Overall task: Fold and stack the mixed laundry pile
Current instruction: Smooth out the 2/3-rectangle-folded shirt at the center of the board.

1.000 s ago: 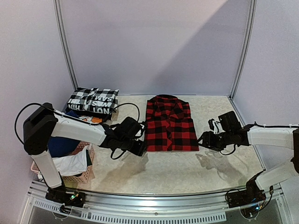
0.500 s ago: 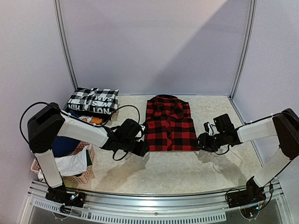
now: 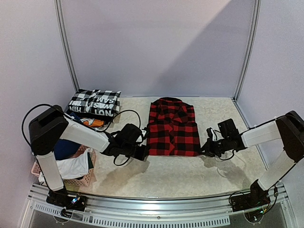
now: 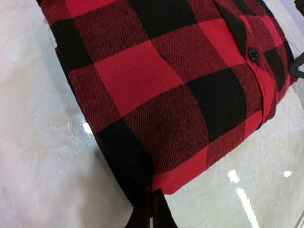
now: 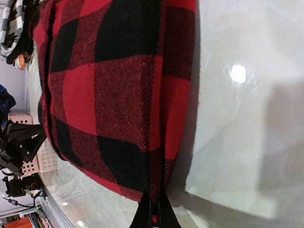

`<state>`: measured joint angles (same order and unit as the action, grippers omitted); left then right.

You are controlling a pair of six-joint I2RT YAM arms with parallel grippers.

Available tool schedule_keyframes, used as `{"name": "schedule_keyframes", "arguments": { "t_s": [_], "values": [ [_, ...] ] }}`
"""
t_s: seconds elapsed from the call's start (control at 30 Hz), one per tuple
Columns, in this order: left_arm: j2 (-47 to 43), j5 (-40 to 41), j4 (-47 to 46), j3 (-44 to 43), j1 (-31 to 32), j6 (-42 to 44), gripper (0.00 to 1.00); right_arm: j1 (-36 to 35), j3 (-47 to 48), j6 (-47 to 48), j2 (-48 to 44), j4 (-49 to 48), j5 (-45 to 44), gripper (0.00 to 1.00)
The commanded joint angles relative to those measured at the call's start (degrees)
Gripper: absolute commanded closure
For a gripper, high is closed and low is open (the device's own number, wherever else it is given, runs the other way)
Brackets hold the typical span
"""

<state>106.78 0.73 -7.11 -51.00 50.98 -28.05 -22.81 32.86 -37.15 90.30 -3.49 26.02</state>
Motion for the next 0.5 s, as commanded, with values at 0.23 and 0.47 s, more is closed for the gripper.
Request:
{"name": "schedule_keyframes", "arguments": {
  "t_s": [0.23,0.47],
  "values": [
    [-13.04,2.67,5.78,10.11,5.93,-2.52,0.99,-1.68,-6.54,-1.32,-22.26,14.67,0.27,0.91],
    [-19.3,9.18,16.01,10.74,11.13,-1.31,0.45,-2.54,-7.57,-2.75,-36.39,23.54,-2.39,0.6]
  ]
}}
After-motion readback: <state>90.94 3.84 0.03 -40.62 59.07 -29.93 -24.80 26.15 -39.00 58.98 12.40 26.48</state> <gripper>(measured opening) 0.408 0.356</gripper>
